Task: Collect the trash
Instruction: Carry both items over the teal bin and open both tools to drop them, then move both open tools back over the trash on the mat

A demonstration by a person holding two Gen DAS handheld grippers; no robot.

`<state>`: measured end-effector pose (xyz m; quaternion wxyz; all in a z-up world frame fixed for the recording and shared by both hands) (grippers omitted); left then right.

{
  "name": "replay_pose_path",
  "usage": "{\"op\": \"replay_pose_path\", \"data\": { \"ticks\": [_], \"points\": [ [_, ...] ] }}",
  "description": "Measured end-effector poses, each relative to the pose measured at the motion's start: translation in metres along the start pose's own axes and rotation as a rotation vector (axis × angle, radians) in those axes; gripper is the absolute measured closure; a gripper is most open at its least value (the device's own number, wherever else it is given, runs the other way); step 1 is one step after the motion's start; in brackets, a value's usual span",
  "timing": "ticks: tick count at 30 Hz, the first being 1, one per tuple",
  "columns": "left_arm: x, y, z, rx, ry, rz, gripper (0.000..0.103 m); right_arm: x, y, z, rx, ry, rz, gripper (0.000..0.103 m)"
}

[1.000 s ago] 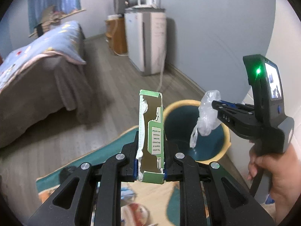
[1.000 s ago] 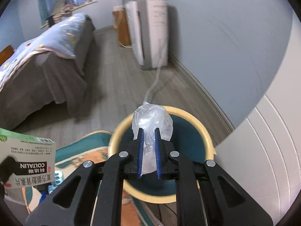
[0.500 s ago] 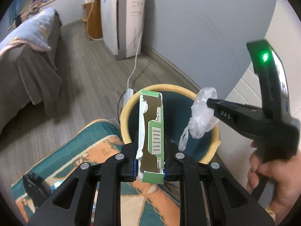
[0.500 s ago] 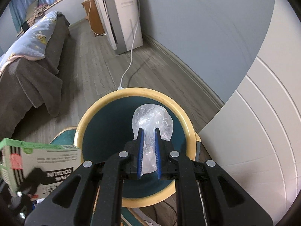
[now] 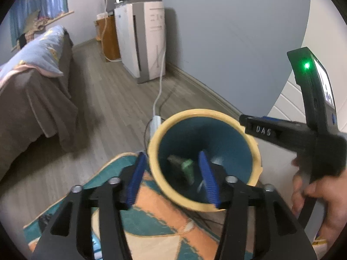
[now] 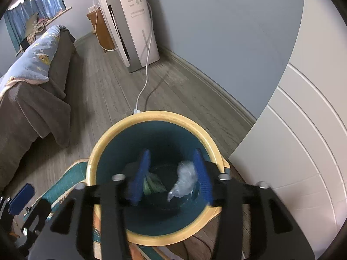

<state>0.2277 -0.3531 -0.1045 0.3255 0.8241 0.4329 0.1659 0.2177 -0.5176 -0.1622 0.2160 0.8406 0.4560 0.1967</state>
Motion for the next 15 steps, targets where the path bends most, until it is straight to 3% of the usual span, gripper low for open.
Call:
{"op": "replay_pose_path", "data": {
  "ticks": [1,5,8,15],
  "points": [
    [0.003,-0.001,-0.004,-0.004,0.003,-0.002,0.039,0.002,0.002,-0.002,-0.008,0.001,-0.005,0.042],
    [0.021,-0.007,-0.02,-0.022,0.038,-0.021,0.021,0.007,0.002,-0.006,-0.015,0.019,-0.016,0.018],
    [0.037,-0.009,-0.033,-0.04,0.072,-0.07,0.009,0.015,0.003,-0.012,-0.029,0.038,-0.038,0.008],
    [0.062,-0.014,-0.069,-0.073,0.125,-0.124,0.007,0.023,0.001,-0.028,-0.054,0.035,-0.088,0.006]
  ]
}}
Point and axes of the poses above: each gripper's, at about its wrist camera, not at the fingertips, and z roughly the way its jaws point, x to its left, y to its top, the point moved 10 cm from there along z, roughly the way its jaws point, and after that the axes turned 2 degrees about -x, right-handed, at the moved point
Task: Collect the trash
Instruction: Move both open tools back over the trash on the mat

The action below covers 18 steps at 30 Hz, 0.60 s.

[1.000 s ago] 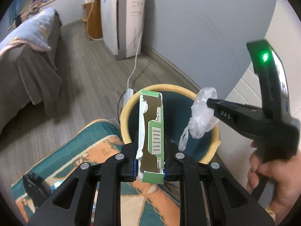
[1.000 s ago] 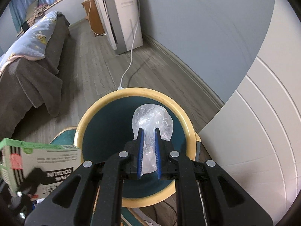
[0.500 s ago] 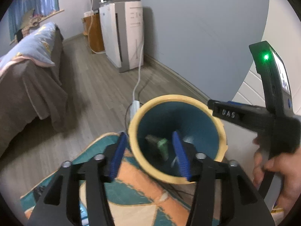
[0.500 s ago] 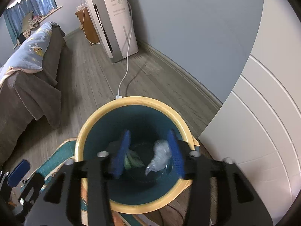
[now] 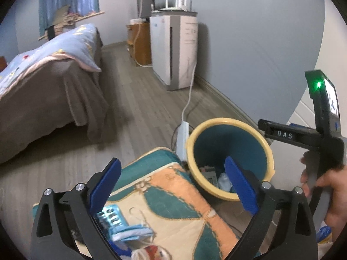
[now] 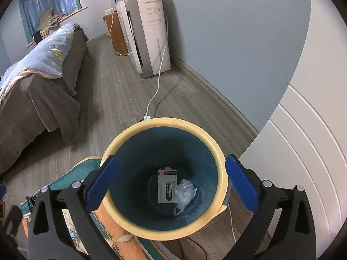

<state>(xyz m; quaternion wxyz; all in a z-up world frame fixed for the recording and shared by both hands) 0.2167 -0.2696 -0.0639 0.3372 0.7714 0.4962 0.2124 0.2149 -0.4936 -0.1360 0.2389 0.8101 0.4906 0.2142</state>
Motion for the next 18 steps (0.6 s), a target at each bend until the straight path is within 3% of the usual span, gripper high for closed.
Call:
{"op": "replay_pose_path", "data": {
  "ticks": [7,18],
  "points": [
    [0.036,-0.011,-0.046,-0.037,0.058,-0.051,0.007,0.014,-0.009,-0.011,0.003,0.012,-0.024,0.006],
    [0.116,-0.053,-0.114,-0.036,0.211,-0.147,0.006,0.093,-0.032,-0.038,0.005,0.11,-0.136,0.006]
  ]
}}
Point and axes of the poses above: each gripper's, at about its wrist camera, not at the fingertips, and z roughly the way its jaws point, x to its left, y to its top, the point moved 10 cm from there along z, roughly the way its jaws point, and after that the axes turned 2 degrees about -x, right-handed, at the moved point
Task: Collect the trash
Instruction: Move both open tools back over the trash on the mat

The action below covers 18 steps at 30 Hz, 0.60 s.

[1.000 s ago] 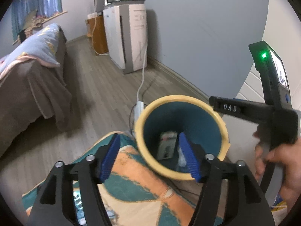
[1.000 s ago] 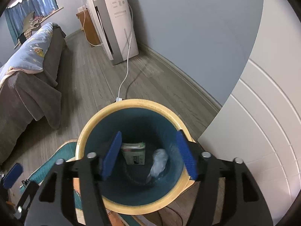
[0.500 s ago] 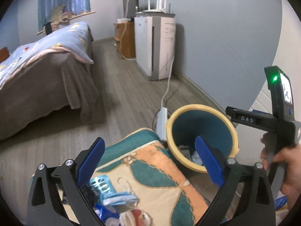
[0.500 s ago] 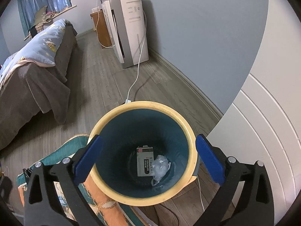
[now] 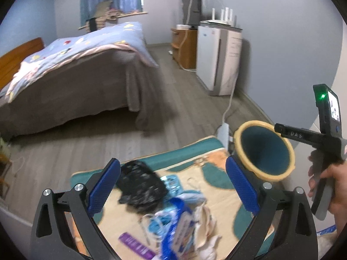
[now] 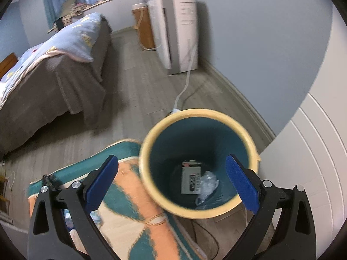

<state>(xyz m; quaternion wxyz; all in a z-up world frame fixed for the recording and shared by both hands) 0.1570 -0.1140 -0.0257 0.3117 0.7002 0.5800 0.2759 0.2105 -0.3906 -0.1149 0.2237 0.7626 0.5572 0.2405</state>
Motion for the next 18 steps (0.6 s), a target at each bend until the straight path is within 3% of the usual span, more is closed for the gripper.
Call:
{"op": "replay_pose_path", "data": {
  "ticks": [6,18],
  "points": [
    [0.035,-0.024,-0.019,-0.001,0.05,-0.038,0.006,0.043,-0.02,-0.019,0.001,0.019,-0.122,0.006],
    [0.101,-0.108,-0.018,0.092,0.188,-0.168,0.006,0.111,-0.084,-0.045,0.058,0.08,-0.315,0.006]
  ]
}}
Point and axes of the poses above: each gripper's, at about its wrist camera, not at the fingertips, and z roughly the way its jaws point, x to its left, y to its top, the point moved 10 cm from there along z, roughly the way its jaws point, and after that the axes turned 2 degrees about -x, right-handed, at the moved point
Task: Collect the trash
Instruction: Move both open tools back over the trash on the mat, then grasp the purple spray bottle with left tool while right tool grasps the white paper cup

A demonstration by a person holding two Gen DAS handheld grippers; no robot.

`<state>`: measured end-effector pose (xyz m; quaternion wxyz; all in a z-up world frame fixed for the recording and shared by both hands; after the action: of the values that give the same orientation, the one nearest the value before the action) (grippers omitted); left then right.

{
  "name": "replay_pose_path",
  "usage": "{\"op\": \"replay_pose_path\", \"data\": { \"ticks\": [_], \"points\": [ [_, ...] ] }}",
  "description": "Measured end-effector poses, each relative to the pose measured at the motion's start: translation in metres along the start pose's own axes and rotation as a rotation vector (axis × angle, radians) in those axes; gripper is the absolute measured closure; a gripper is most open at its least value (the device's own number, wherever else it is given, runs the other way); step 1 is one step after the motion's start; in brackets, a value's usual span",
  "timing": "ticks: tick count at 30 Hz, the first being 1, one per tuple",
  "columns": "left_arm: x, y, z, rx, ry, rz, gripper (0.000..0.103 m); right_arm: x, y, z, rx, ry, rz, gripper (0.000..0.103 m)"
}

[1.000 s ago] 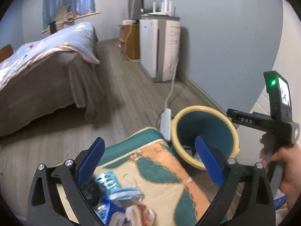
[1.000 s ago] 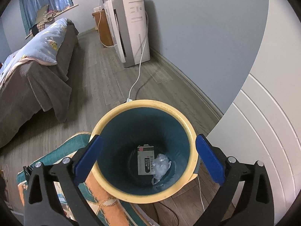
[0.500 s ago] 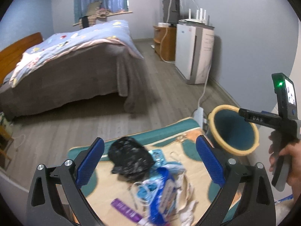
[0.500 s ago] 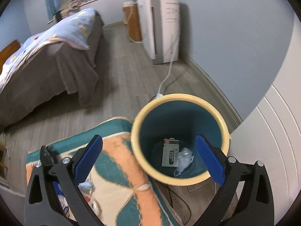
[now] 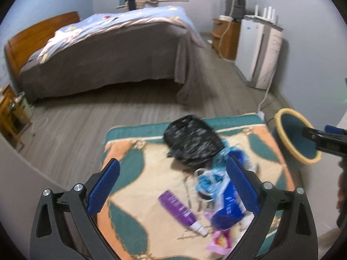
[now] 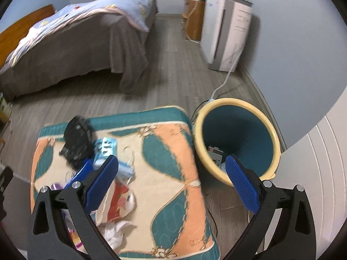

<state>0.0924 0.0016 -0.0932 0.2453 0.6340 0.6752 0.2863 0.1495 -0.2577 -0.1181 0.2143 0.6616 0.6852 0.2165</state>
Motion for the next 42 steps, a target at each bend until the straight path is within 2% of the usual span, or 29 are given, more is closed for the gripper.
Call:
{"op": "replay_pose_path", "data": {
  "ticks": [7,12,24,27,31,37,39,41,42],
  "points": [
    [0.025,-0.039,0.038,0.13,0.064,-0.084,0.006,0.023,-0.023,0.009,0.033,-0.007,-0.066,0.006],
    [0.027,-0.051,0.056,0.172,0.095,-0.055,0.006,0.033,-0.041,0.025,0.099,0.037,-0.067,0.006],
    [0.023,-0.095,0.104,0.341,0.049,-0.085,0.006,0.057,-0.072,0.065,0.24,0.067,-0.14,0.006],
    [0.018,-0.1,0.11,0.361,0.041,-0.072,0.006,0.061,-0.076,0.069,0.267,0.109,-0.113,0.006],
    [0.012,-0.117,0.119,0.43,0.045,-0.043,0.008,0.07,-0.082,0.071,0.296,0.171,-0.073,0.006],
    [0.002,-0.13,0.12,0.476,-0.015,-0.049,0.027,0.091,-0.089,0.068,0.319,0.244,-0.078,0.024],
    [-0.001,-0.132,0.12,0.488,-0.038,-0.058,0.036,0.093,-0.091,0.069,0.329,0.234,-0.096,0.041],
    [-0.002,-0.136,0.12,0.502,-0.051,-0.079,0.041,0.09,-0.095,0.071,0.355,0.232,-0.088,0.053],
    [-0.001,-0.139,0.12,0.509,-0.054,-0.088,0.042,0.088,-0.096,0.071,0.363,0.23,-0.082,0.056]
  ]
}}
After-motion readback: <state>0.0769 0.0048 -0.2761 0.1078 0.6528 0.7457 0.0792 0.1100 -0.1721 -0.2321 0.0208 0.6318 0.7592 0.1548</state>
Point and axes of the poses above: each gripper's, at about its wrist camera, not at the fingertips, and z roughly the way its jaws point, x to its left, y to its top, the point moved 10 cm from there along z, roughly the way its jaws point, and after that the axes turned 2 degrees about -x, right-handed, at the moved point
